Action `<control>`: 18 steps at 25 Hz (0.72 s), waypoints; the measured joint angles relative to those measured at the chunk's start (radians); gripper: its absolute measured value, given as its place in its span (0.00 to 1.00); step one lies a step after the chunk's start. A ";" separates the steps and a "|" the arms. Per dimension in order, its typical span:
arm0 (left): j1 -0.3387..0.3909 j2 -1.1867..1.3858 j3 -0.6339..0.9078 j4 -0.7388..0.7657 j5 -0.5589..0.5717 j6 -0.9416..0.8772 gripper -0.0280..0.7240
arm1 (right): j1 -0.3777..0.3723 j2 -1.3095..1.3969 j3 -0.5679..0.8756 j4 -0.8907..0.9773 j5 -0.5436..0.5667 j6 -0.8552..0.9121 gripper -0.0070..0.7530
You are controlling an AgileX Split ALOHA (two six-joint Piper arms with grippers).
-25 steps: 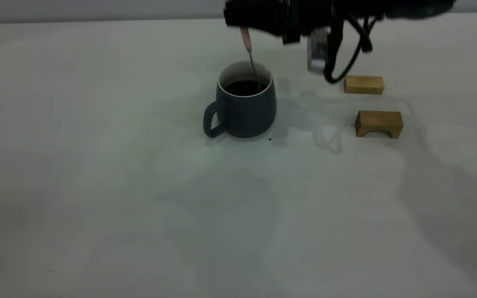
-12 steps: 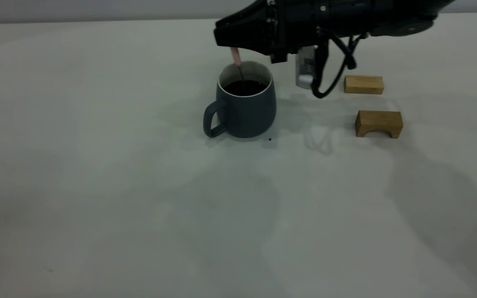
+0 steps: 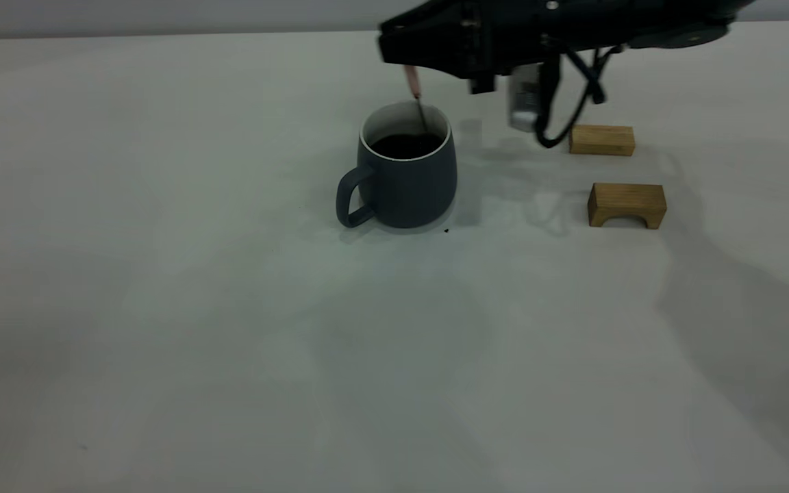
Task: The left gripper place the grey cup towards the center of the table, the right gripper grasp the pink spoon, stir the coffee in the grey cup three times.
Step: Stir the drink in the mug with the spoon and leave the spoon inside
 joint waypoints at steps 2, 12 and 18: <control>0.000 0.000 0.000 0.000 0.000 0.000 0.79 | -0.009 -0.002 -0.002 -0.036 0.011 0.000 0.19; 0.000 0.000 0.000 0.000 0.000 0.000 0.79 | 0.009 -0.034 -0.008 -0.203 0.021 0.043 0.19; 0.000 0.000 0.000 0.000 0.000 0.000 0.79 | 0.060 -0.031 -0.007 -0.169 0.011 0.073 0.19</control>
